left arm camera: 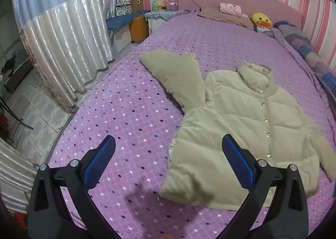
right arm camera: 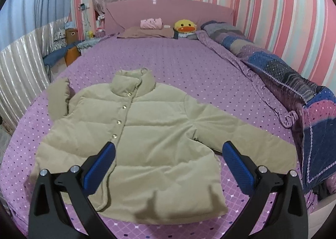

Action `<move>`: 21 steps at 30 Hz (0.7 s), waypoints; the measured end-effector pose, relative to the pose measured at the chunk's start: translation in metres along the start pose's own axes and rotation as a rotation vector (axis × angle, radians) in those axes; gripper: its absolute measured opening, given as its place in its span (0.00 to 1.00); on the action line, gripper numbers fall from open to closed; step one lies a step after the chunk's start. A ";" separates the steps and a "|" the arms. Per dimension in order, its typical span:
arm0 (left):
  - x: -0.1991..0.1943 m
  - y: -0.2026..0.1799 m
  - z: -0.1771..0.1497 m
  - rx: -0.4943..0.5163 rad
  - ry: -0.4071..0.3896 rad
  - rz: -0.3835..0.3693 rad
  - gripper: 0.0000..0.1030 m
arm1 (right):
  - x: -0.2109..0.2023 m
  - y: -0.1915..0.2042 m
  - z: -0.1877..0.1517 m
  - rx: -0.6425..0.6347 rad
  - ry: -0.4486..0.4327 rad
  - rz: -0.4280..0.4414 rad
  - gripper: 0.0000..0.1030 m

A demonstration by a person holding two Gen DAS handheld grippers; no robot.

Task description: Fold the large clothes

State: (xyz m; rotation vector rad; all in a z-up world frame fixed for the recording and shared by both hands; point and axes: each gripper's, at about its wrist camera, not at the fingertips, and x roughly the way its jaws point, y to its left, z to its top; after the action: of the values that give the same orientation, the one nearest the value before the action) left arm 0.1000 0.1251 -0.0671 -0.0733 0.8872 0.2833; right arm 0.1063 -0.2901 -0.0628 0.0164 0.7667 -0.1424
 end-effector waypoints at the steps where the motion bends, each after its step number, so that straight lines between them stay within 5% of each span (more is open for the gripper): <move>1: 0.006 0.001 0.002 0.001 0.011 -0.009 0.97 | 0.006 -0.001 0.001 0.003 0.011 -0.001 0.98; 11: 0.056 0.013 0.025 -0.014 0.044 -0.009 0.97 | 0.056 -0.008 0.012 0.053 0.099 0.011 0.98; 21: 0.119 0.021 0.071 0.025 0.055 0.029 0.97 | 0.102 -0.001 0.034 -0.006 0.081 -0.052 0.98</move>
State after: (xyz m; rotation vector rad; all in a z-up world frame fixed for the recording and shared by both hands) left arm 0.2186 0.1835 -0.1131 -0.0448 0.9467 0.2985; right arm 0.2021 -0.3059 -0.1092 -0.0034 0.8491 -0.1898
